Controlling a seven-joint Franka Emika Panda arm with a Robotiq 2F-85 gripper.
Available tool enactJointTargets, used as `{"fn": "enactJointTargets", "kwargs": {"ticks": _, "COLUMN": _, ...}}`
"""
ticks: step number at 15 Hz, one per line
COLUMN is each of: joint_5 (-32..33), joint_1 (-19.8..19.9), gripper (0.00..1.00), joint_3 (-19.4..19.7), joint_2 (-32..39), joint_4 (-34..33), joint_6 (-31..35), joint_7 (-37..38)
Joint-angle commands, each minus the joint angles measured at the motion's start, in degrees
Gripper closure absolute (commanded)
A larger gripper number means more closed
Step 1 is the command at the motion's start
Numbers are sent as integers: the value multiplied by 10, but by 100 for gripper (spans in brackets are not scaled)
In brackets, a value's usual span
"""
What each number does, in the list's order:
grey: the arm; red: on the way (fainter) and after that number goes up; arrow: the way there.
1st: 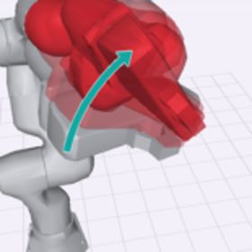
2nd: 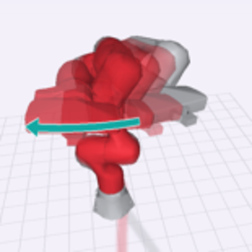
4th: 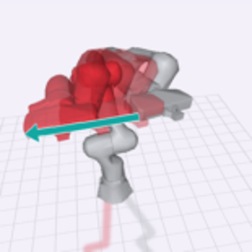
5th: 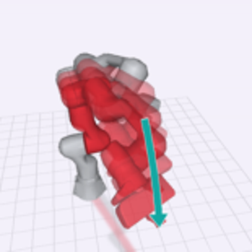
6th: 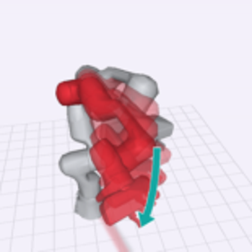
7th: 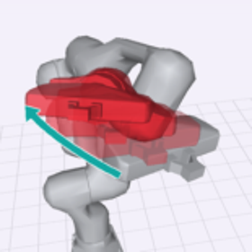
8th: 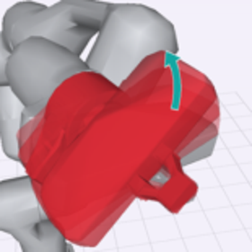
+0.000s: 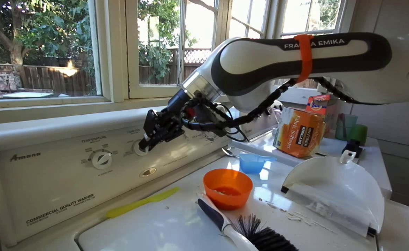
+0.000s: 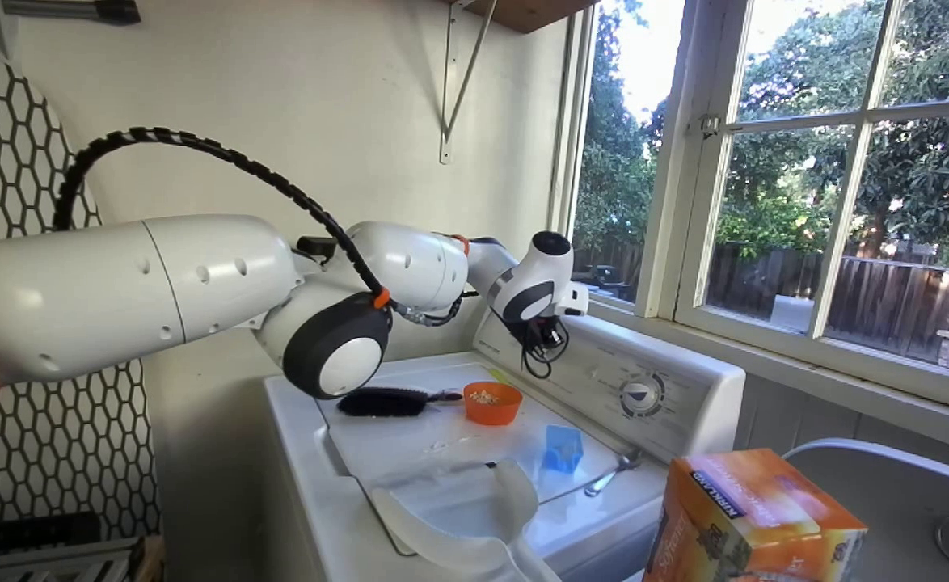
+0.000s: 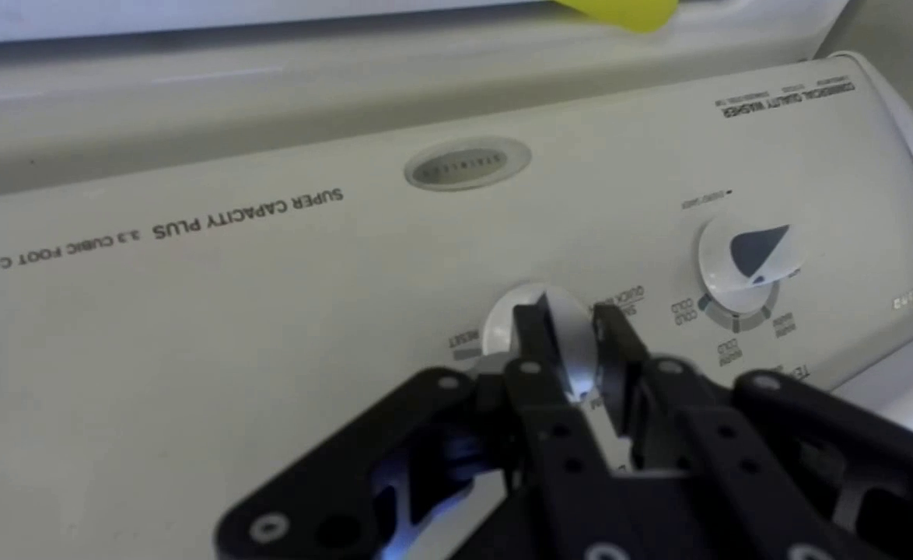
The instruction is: Turn the second knob on the washing machine on the left to the left.
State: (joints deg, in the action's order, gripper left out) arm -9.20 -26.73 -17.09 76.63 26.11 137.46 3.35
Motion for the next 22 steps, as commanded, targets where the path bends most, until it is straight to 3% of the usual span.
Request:
{"fn": "enactJointTargets", "kwargs": {"ticks": 1, "joint_5": -37, "joint_1": -16, "gripper": 95, "joint_3": -27, "joint_2": 21, "joint_4": -29, "joint_6": 59, "joint_7": 0}}
{"fn": "enactJointTargets", "kwargs": {"ticks": 2, "joint_5": -38, "joint_1": -16, "gripper": 95, "joint_3": -27, "joint_2": 21, "joint_4": -29, "joint_6": 60, "joint_7": 1}}
{"fn": "enactJointTargets", "kwargs": {"ticks": 3, "joint_5": -39, "joint_1": -15, "gripper": 86, "joint_3": -29, "joint_2": 22, "joint_4": -29, "joint_6": 61, "joint_7": 1}}
{"fn": "enactJointTargets", "kwargs": {"ticks": 4, "joint_5": -40, "joint_1": -16, "gripper": 63, "joint_3": -30, "joint_2": 23, "joint_4": -29, "joint_6": 63, "joint_7": 2}}
{"fn": "enactJointTargets", "kwargs": {"ticks": 7, "joint_5": -44, "joint_1": -18, "gripper": 41, "joint_3": -34, "joint_2": 19, "joint_4": -24, "joint_6": 83, "joint_7": 1}}
{"fn": "enactJointTargets", "kwargs": {"ticks": 12, "joint_5": -30, "joint_1": -43, "gripper": 3, "joint_3": -29, "joint_2": 5, "joint_4": -3, "joint_6": 178, "joint_7": -2}}
{"fn": "enactJointTargets", "kwargs": {"ticks": 14, "joint_5": -7, "joint_1": -55, "gripper": 0, "joint_3": 4, "joint_2": -6, "joint_4": 10, "joint_6": 181, "joint_7": 17}}
{"fn": "enactJointTargets", "kwargs": {"ticks": 19, "joint_5": 65, "joint_1": -81, "gripper": 0, "joint_3": 114, "joint_2": -26, "joint_4": 8, "joint_6": 112, "joint_7": 75}}
{"fn": "enactJointTargets", "kwargs": {"ticks": 22, "joint_5": 99, "joint_1": -93, "gripper": 0, "joint_3": 154, "joint_2": -45, "joint_4": 8, "joint_6": 69, "joint_7": 98}}
